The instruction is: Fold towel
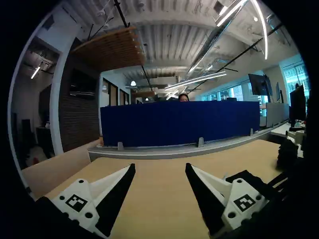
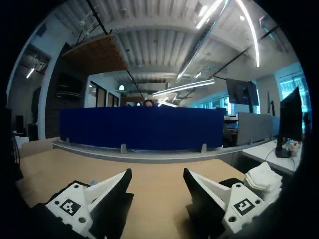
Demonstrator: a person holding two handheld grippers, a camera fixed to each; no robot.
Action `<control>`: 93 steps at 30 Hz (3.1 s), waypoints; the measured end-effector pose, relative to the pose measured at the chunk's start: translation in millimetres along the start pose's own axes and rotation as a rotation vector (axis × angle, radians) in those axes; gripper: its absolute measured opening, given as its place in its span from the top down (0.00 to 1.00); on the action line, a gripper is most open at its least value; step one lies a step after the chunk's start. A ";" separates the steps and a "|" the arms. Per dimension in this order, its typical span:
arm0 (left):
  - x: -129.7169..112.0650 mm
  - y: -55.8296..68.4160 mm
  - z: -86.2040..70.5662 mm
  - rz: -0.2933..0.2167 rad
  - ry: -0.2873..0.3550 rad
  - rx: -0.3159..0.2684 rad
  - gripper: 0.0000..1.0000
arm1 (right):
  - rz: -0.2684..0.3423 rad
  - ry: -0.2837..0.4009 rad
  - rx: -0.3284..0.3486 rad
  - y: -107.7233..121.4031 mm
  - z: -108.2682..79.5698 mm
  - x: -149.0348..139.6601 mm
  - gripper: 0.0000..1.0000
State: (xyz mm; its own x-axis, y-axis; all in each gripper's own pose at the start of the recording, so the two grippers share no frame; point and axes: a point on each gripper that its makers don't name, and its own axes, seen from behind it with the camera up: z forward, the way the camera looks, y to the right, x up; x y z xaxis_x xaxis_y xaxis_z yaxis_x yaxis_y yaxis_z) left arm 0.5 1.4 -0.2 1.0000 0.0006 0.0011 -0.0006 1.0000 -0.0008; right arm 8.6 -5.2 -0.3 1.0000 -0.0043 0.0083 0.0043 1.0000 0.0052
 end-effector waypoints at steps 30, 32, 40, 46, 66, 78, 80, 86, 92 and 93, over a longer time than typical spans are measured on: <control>9.6 74.1 -9.4 0.094 -0.291 -0.337 0.07 | -0.102 -0.348 0.299 -52.7 -15.5 17.2 0.00; 7.2 78.0 -11.3 0.105 -0.306 -0.359 0.07 | -0.114 -0.373 0.321 -56.9 -18.1 13.6 0.00; -9.9 89.0 -15.6 0.132 -0.361 -0.417 0.07 | -0.168 -0.443 0.393 -73.0 -27.4 -6.0 0.00; -32.1 94.9 -23.2 0.164 -0.405 -0.451 0.07 | -0.210 -0.492 0.438 -83.1 -36.1 -29.4 0.00; -124.8 119.4 -55.5 0.210 -0.587 -0.545 0.07 | -0.260 -0.646 0.501 -93.3 -67.3 -121.4 0.00; -178.3 136.1 -79.0 0.245 -0.707 -0.608 0.07 | -0.287 -0.756 0.529 -95.4 -95.0 -173.4 0.00; -185.9 137.9 -82.4 0.255 -0.726 -0.617 0.07 | -0.291 -0.773 0.533 -95.5 -99.1 -180.0 0.00; -200.5 142.3 -88.5 0.270 -0.762 -0.637 0.07 | -0.305 -0.805 0.537 -94.2 -106.7 -194.3 0.00; -207.8 145.5 -89.5 0.265 -0.783 -0.645 0.07 | -0.309 -0.824 0.540 -93.1 -109.9 -200.2 0.01; -208.9 145.4 -89.9 0.265 -0.788 -0.646 0.07 | -0.310 -0.827 0.540 -92.8 -110.4 -201.1 0.01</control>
State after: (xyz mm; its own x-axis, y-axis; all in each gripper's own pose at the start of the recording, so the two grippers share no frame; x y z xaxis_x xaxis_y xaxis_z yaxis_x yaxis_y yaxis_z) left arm -208.4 146.6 -90.4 0.6845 0.4512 0.5726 0.0133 0.7776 -0.6286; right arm -192.0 -96.6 -112.8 0.6364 -0.4673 0.6137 0.0520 0.8198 0.5703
